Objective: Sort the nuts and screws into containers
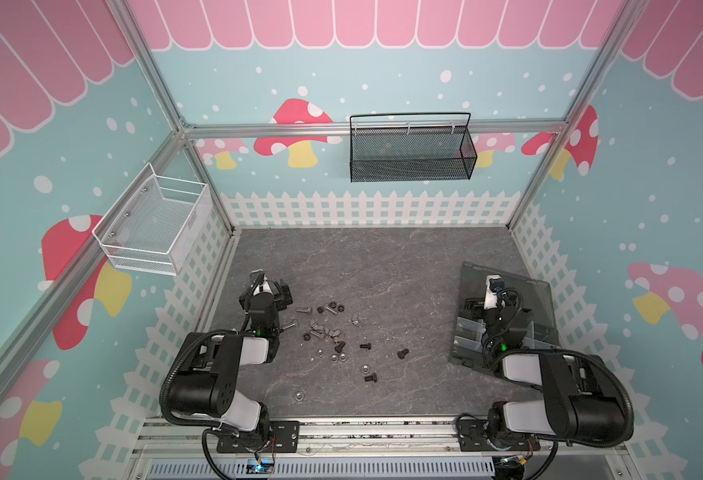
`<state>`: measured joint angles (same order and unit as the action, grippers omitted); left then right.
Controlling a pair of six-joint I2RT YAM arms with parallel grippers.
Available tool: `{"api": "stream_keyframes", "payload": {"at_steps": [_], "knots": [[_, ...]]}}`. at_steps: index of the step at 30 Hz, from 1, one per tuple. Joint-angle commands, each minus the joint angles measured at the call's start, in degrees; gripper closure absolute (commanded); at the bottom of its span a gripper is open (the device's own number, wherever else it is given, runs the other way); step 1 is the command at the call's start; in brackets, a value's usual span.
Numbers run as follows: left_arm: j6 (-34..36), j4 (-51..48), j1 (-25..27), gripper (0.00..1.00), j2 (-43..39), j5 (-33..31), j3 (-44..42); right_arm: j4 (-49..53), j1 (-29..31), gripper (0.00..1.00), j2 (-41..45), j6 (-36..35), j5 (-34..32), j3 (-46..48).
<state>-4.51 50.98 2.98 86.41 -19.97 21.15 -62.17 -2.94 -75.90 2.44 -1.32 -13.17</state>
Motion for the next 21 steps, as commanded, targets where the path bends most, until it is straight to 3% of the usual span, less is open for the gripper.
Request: {"api": "stream_keyframes", "payload": {"at_steps": [1, 6, 10, 16, 21], "knots": [[-0.06, -2.92, 0.44, 0.00, -4.30, -0.96, 0.01, 12.43, 0.28, 0.03, 5.45, 3.43, -5.66, -3.42], [1.57, -10.13, 2.77, 0.00, -12.79, -3.52, 0.50, 37.59, 0.30, 0.03, 14.81, 11.28, -11.16, -9.91], [-2.37, -17.65, 5.29, 0.00, -19.48, -5.06, 2.00, 56.07, 0.29, 0.00, 20.66, 17.32, -11.45, -14.69], [-10.81, -28.20, 10.03, 0.00, -26.69, -6.51, 4.27, 78.14, 0.26, 0.20, 23.19, 25.40, -9.49, -20.45], [-14.00, -33.99, 14.11, 0.00, -30.91, -6.57, 5.67, 86.48, 0.32, 0.41, 21.70, 30.83, -4.39, -21.08]]}}
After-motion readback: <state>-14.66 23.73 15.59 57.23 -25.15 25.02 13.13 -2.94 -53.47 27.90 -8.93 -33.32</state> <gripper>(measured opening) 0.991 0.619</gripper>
